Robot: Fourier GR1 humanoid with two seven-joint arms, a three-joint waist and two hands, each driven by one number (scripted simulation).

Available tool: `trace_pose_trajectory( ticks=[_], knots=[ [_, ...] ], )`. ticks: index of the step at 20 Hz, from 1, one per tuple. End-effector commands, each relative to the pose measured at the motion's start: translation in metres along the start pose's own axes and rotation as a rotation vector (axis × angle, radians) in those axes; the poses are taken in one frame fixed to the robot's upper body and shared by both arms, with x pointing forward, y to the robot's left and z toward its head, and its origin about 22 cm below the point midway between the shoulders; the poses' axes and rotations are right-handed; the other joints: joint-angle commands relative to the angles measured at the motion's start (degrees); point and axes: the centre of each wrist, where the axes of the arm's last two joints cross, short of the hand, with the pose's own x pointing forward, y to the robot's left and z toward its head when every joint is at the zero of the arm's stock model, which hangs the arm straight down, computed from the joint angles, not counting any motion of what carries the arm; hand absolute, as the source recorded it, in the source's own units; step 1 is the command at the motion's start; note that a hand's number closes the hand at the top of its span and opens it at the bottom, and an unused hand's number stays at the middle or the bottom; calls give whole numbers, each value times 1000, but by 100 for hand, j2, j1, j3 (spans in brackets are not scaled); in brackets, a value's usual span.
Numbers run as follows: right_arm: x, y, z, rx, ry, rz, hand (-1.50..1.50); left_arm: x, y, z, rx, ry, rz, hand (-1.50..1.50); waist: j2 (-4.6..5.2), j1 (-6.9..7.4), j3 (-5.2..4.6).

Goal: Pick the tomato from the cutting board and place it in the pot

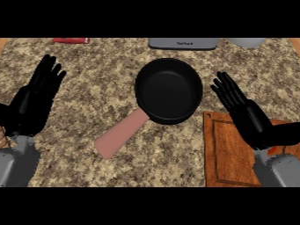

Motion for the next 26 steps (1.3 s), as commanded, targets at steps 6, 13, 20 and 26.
trace_pose_trajectory(
  ticks=[6,13,20,26],
  knots=[
    [91,-141,4,19,-376,278,150,18,35,-2,173,-65,-178,0,-15,72,201],
    [38,-196,55,-34,-515,506,-150,6,8,3,144,-24,-138,0,-1,117,198],
    [80,-239,83,158,-489,614,-150,2,11,11,152,0,-146,0,-72,32,168],
    [102,-218,71,421,-219,869,-150,2,16,11,165,5,-167,0,-92,-6,153]
  ],
)
